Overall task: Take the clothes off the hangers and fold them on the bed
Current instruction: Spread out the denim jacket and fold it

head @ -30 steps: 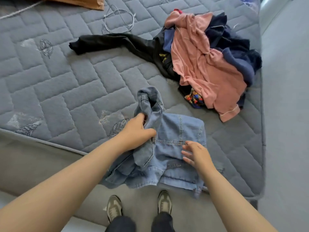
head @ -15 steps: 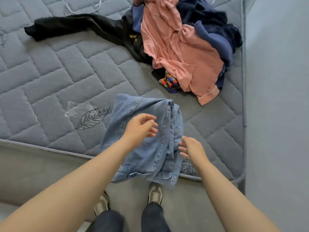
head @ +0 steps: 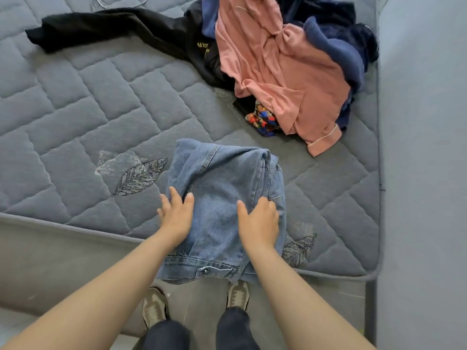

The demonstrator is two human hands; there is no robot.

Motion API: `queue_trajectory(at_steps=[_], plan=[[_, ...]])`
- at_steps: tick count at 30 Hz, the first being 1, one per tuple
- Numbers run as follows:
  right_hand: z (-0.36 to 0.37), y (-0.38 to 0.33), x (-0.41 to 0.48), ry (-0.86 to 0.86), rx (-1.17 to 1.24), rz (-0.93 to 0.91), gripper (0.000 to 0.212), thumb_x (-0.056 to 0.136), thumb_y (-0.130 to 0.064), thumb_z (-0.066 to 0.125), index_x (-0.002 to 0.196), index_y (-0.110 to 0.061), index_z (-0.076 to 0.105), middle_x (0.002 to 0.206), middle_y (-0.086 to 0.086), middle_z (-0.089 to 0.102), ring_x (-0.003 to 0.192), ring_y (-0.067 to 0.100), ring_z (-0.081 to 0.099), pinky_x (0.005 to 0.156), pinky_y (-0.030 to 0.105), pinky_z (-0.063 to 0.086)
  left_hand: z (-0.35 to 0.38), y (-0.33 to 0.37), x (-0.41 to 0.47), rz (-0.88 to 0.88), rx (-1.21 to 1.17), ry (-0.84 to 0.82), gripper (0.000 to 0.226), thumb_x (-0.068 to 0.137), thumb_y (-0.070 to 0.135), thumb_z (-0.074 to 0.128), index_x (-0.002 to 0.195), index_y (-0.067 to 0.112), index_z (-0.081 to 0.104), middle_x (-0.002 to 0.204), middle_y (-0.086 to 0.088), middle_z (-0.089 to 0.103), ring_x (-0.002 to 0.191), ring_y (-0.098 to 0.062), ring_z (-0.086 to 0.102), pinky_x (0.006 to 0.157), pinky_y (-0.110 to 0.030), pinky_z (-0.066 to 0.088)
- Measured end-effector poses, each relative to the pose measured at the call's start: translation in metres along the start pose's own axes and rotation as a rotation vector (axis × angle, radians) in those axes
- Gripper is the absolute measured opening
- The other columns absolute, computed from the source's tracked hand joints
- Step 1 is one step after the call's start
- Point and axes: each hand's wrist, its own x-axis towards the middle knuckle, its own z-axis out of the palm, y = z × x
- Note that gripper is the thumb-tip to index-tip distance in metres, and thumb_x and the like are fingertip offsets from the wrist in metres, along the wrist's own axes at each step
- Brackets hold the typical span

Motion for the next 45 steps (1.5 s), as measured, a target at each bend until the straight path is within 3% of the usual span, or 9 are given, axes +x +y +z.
queue_trajectory(at_steps=[4,10,16,19,25,29,33,40,45], plan=[[-0.025,-0.003,0.023,0.071,0.273,-0.094,0.033,0.103,-0.031,0.039,0.075,-0.013,0.041,0.082,0.013,0.053,0.079,0.028,0.047,0.065,0.037,0.025,-0.009,-0.007,0.012,-0.013,-0.095,-0.017,0.060,0.102,0.041,0.025,0.154,0.019,0.006,0.161,-0.009,-0.006,0.148,-0.028,-0.007,0.118,-0.043,-0.001],[-0.044,0.022,0.055,0.074,0.139,-0.067,0.039,0.102,-0.032,0.040,0.071,-0.010,0.044,0.073,0.005,0.051,0.074,0.028,0.047,0.058,0.036,0.026,-0.010,-0.013,0.012,-0.042,-0.158,-0.036,0.098,0.088,0.060,0.050,0.153,0.014,-0.007,0.159,-0.017,0.011,0.146,-0.032,0.013,0.116,-0.043,0.015],[-0.010,0.027,0.048,-0.161,0.258,0.043,0.051,0.095,-0.051,0.049,0.114,-0.004,0.053,0.113,0.008,0.056,0.105,0.026,0.052,0.087,0.038,0.043,0.000,-0.020,0.033,-0.177,-0.203,-0.038,0.097,0.085,0.070,0.041,0.153,0.018,-0.005,0.157,-0.020,0.014,0.143,-0.037,0.020,0.115,-0.046,0.017],[0.001,0.032,0.024,0.065,0.302,-0.047,0.030,0.097,-0.039,0.051,0.080,-0.015,0.054,0.084,0.005,0.059,0.080,0.026,0.053,0.066,0.036,0.039,-0.001,-0.017,0.034,-0.152,-0.194,-0.037,0.103,0.081,0.075,0.042,0.153,0.018,-0.005,0.158,-0.017,0.009,0.145,-0.034,0.013,0.116,-0.047,0.012],[-0.016,0.045,0.033,0.254,0.425,0.017,0.048,0.102,-0.032,0.042,0.058,-0.015,0.034,0.056,-0.001,0.041,0.054,0.015,0.037,0.052,0.034,0.029,-0.022,0.038,0.060,0.376,-0.030,0.133,0.065,0.098,0.048,0.039,0.153,0.029,0.011,0.159,-0.017,0.001,0.148,-0.024,0.004,0.116,-0.032,0.006],[-0.012,0.069,0.041,0.101,0.279,0.120,0.050,0.103,-0.032,0.040,0.057,-0.014,0.029,0.058,0.002,0.040,0.057,0.020,0.036,0.052,0.035,0.025,-0.020,0.061,0.078,0.310,0.240,0.053,0.064,0.097,0.050,0.041,0.151,0.037,0.011,0.158,-0.014,-0.002,0.140,-0.042,0.022,0.115,-0.043,0.020],[-0.006,0.067,0.046,0.114,0.190,0.066,0.050,0.101,-0.031,0.043,0.057,-0.014,0.028,0.056,0.001,0.039,0.058,0.022,0.036,0.055,0.038,0.022,-0.029,0.075,0.091,0.293,0.334,0.188,0.043,0.094,0.042,0.053,0.129,0.018,0.046,0.134,-0.020,0.031,0.115,-0.046,0.046,0.103,-0.046,0.037],[-0.016,0.041,0.072,0.232,0.326,-0.081,0.043,0.101,-0.027,0.044,0.061,-0.017,0.031,0.058,-0.002,0.040,0.055,0.015,0.035,0.054,0.035,0.022,-0.041,0.078,0.109,0.236,0.100,0.290,0.024,0.095,0.028,0.053,0.102,0.007,0.058,0.124,-0.022,0.043,0.106,-0.035,0.051,0.089,-0.034,0.039],[-0.015,0.045,0.082,0.114,0.280,0.055,0.050,0.099,-0.037,0.048,0.058,-0.015,0.029,0.058,-0.001,0.039,0.060,0.022,0.037,0.053,0.034,0.022,-0.036,0.079,0.111,0.166,0.022,0.276,0.027,0.096,0.033,0.052,0.112,0.012,0.054,0.128,-0.019,0.040,0.107,-0.035,0.051,0.091,-0.032,0.037]])
